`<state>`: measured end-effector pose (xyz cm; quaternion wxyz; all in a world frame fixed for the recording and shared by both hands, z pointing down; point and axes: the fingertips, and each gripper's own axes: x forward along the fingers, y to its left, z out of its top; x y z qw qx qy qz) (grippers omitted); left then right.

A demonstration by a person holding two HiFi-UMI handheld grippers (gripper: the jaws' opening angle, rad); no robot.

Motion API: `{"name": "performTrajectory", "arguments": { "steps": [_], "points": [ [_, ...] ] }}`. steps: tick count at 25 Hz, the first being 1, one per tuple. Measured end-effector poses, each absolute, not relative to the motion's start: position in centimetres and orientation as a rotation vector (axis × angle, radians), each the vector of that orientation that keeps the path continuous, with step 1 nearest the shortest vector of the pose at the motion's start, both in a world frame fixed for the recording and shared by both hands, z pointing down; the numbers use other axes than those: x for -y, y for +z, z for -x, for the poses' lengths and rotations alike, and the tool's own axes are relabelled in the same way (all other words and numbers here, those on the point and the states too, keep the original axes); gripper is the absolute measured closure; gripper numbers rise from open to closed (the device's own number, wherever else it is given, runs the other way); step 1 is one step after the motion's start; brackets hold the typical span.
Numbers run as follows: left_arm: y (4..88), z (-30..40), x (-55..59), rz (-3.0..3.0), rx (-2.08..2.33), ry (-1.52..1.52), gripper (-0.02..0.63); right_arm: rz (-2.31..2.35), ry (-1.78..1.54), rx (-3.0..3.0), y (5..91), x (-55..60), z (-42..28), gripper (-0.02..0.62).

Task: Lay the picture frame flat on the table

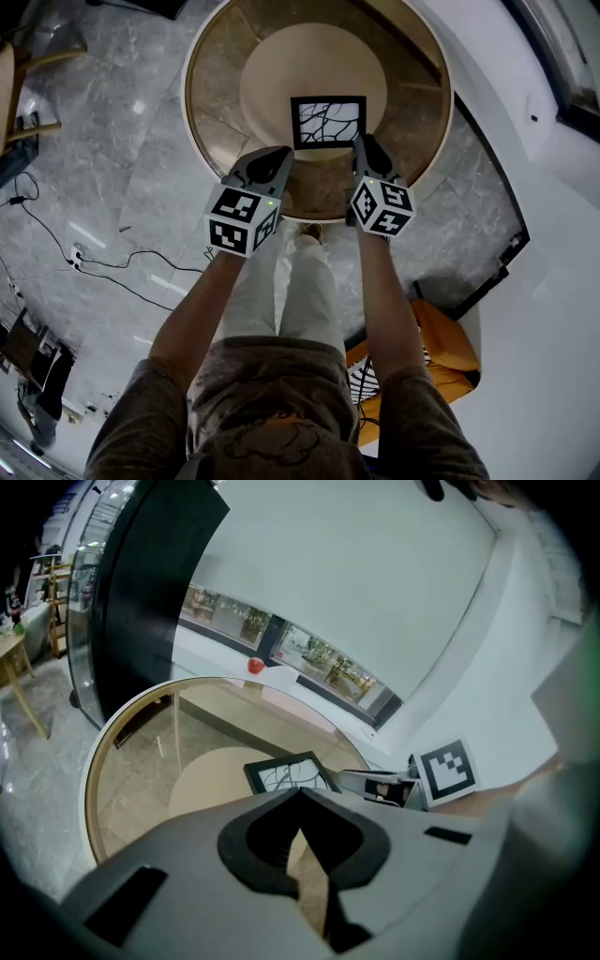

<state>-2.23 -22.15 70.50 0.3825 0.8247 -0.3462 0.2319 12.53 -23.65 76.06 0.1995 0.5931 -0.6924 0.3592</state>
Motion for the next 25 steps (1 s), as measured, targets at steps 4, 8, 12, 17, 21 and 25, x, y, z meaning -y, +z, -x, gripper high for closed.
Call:
{"name": "performTrajectory", "arguments": {
  "steps": [4, 8, 12, 17, 21, 25],
  "points": [
    [68.1, 2.1, 22.1, -2.112, 0.886, 0.578, 0.589, -1.666, 0.998, 1.951, 72.9, 23.7, -12.0, 0.574],
    [64.4, 2.5, 21.4, -2.109, 0.904, 0.565, 0.589, -1.64, 0.995, 1.987, 68.5, 23.0, -10.8, 0.577],
    [60.5, 2.6, 21.0, -2.121, 0.907, 0.555, 0.589, -1.622, 0.982, 2.024, 64.0, 22.3, -9.7, 0.576],
    [55.2, 2.7, 20.1, -2.149, 0.905, 0.532, 0.589, -1.576, 0.941, 2.092, 58.0, 21.3, -8.2, 0.577],
    [50.8, 2.8, 18.4, -2.172, 0.901, 0.504, 0.588, -1.542, 0.928, 2.153, 52.9, 19.3, -7.7, 0.576],
    [46.4, 2.8, 17.1, -2.188, 0.92, 0.453, 0.589, -1.537, 0.915, 2.222, 48.0, 17.8, -8.1, 0.576]
  ]
}}
